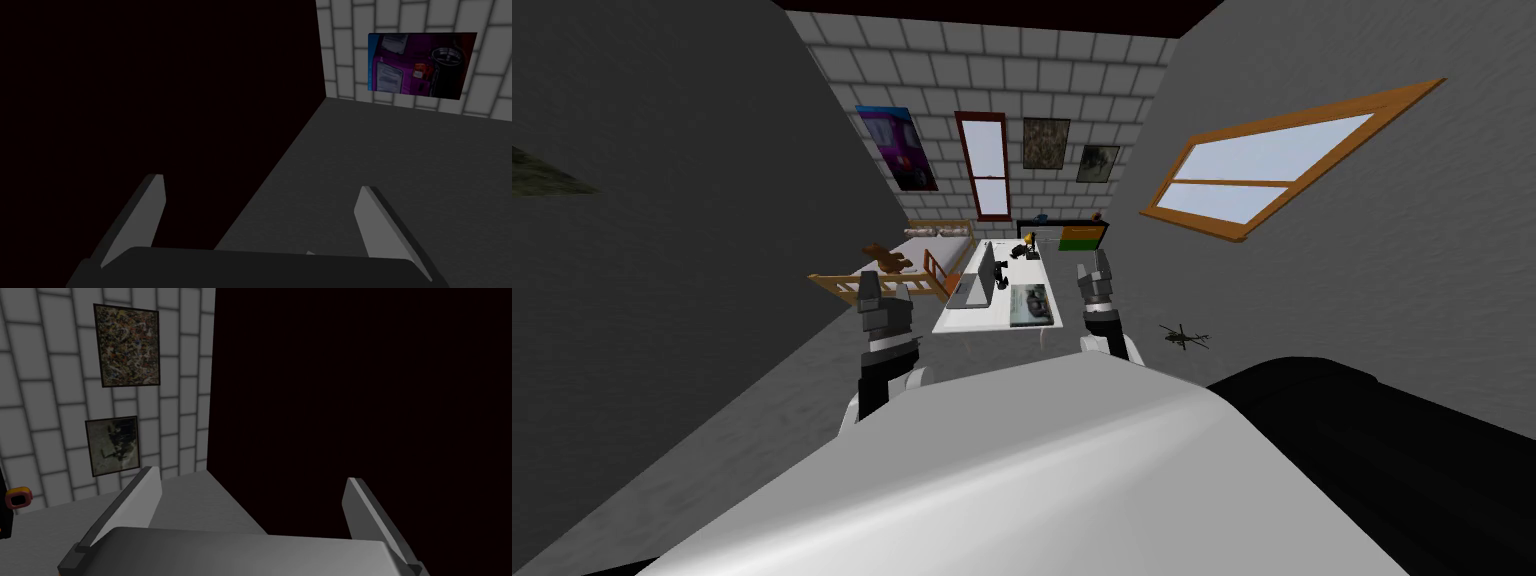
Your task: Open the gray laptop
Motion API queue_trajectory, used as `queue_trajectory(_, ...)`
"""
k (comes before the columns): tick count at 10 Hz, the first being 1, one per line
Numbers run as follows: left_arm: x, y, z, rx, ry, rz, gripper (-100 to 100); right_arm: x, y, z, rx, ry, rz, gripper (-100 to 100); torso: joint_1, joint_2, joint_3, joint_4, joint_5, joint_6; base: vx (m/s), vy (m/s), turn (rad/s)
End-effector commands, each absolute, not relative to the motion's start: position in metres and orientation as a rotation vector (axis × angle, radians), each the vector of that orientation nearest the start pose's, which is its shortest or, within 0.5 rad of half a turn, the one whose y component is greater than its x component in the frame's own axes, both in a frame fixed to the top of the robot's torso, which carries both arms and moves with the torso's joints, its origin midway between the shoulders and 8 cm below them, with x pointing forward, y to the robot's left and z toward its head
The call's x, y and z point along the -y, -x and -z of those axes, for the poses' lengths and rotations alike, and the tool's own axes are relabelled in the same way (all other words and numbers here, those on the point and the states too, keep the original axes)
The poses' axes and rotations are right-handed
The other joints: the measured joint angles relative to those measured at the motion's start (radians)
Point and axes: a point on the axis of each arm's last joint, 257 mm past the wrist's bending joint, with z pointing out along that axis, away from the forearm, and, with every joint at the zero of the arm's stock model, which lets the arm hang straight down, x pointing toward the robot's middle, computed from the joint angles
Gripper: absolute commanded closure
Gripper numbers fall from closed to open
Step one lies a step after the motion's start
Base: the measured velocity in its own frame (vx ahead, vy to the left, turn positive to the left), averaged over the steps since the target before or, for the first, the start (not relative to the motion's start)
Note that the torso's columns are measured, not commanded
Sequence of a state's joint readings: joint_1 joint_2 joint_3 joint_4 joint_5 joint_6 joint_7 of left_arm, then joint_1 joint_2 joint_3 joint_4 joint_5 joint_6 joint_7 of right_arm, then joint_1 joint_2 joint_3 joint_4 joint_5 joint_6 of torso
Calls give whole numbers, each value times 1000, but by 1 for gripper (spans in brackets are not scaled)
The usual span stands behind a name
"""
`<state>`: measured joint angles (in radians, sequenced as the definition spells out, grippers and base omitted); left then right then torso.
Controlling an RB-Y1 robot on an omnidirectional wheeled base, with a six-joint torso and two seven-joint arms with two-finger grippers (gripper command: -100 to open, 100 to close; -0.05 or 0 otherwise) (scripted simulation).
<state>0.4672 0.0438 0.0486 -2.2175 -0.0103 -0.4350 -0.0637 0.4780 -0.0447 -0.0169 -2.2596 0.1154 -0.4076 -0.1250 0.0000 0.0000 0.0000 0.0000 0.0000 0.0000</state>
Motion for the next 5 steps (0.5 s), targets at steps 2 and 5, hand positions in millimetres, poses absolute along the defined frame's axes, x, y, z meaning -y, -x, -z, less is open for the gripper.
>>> queue_trajectory(2, -294, -367, 4, -730, 667, 1175, 0, 271, -366, -3, -744, -683, -1306, 0, 0, 104, -209, 105, 0, 0, 0, 0, 0)
queue_trajectory(5, -294, -367, 4, -730, 666, 1175, 0, 271, -366, -3, -743, -683, -1306, 0, 0, 322, -644, 322, 0, 0, 0, 0, 0)
